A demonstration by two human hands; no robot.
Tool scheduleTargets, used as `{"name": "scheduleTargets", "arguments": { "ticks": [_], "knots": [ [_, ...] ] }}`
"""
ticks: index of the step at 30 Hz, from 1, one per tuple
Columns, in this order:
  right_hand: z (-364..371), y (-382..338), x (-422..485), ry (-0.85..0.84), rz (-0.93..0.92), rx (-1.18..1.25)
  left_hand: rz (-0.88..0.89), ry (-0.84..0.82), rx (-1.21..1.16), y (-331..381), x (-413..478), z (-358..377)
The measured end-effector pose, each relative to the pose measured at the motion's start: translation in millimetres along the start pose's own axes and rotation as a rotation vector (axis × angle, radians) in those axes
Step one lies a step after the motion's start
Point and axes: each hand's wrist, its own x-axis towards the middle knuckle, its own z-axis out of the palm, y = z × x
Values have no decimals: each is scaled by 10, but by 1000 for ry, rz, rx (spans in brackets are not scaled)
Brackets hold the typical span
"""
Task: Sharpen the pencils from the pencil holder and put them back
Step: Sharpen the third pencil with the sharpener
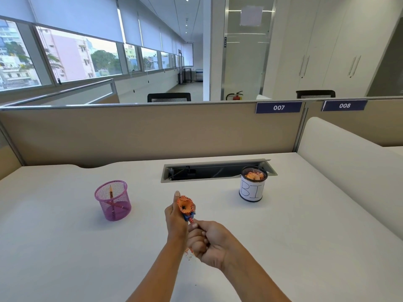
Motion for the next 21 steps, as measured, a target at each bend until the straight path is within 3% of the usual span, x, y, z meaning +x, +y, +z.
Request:
{"name": "scheduleTargets", "arguments": {
  "ticks": [7,14,17,21],
  "knots": [
    [-64,-8,-17,-81,72,-52,10,12,20,2,46,-35],
    [-144,28,-77,90,-42,-369,-25,122,17,-34,90,-65],
    [-208,42,-92,198,-147,-556,-21,162,177,-78,122,-136],
    [-272,32,-78,277,-231,-719,99,215,634,-217,103,-300]
  ]
}}
